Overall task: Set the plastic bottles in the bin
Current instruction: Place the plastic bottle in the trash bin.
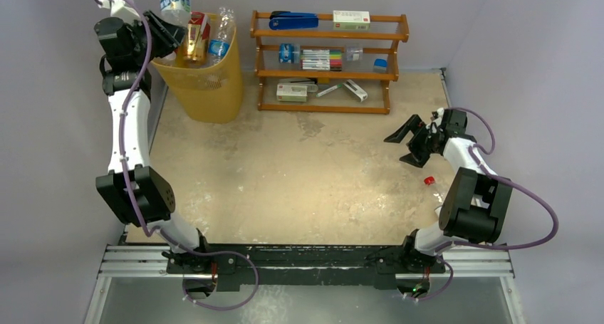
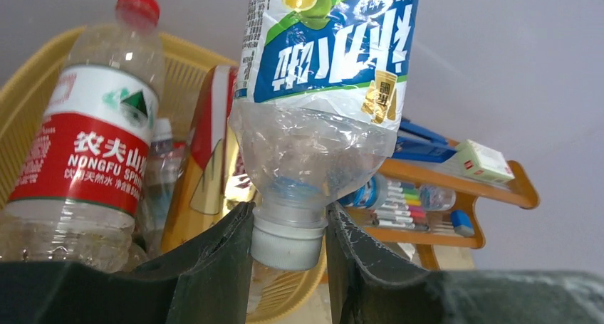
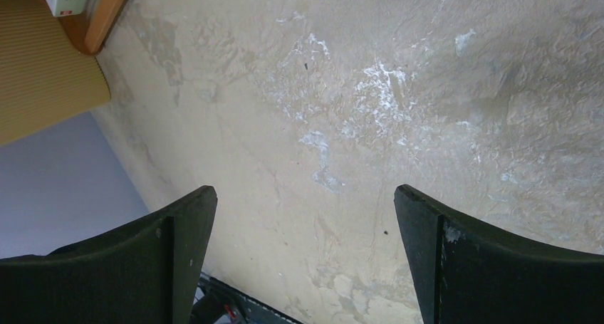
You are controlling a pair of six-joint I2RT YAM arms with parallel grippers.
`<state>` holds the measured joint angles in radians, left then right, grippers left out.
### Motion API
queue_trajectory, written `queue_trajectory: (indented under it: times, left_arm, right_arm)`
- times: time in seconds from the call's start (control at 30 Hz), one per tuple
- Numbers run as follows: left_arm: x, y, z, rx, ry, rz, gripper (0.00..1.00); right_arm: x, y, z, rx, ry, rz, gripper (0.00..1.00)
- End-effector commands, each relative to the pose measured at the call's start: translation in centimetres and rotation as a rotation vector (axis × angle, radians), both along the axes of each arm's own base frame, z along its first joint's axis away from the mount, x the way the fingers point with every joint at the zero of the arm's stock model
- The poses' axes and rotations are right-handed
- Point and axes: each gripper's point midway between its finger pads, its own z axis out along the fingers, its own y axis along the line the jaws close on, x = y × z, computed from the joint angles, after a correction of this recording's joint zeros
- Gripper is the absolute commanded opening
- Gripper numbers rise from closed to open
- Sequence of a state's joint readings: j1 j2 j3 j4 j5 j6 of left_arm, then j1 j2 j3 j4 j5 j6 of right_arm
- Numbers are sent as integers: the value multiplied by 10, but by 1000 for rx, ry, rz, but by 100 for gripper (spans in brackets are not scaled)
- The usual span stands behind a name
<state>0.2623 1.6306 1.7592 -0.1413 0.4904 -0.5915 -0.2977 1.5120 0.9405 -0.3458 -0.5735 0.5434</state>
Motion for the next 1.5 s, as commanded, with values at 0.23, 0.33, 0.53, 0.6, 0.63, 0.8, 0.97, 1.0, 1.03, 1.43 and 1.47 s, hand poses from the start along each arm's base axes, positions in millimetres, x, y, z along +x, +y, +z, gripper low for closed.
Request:
queue_trajectory:
  times: [0.23,0.33,0.53,0.6,0.63,0.8,0.97,1.0,1.03,1.43,1.47]
  left_arm:
    - [26,31,-58,-7,204,69,36]
    - [23,37,-68,8,243,95,38]
    - [15,35,-75,31,282,82,41]
    - [13,34,-79,45,305,70,43]
    - [12,34,-83,55,327,64,44]
    - [8,35,-91,96,368,51,54]
    - [4,38,-93,120,388,57,68]
    - [3,39,-94,129,393,59,69]
    - [3,39,-95,133,396,60,70]
    - [-5,40,-108,155,429,57,73]
    - [-5,39,-111,155,435,54,72]
  right_arm:
    - [7,7,5,25,-32,30,97]
    - [6,8,4,23,-29,29,97]
    - [7,9,4,21,-26,29,97]
    - [8,10,5,23,-27,32,97]
    - [8,11,5,22,-27,32,97]
    - [10,16,6,25,-25,38,97]
    - [10,22,5,28,-20,46,97]
    - [10,23,5,24,-21,47,97]
    - [9,23,5,24,-18,47,97]
    - [10,29,5,22,-20,55,97]
    - [10,31,5,24,-20,57,97]
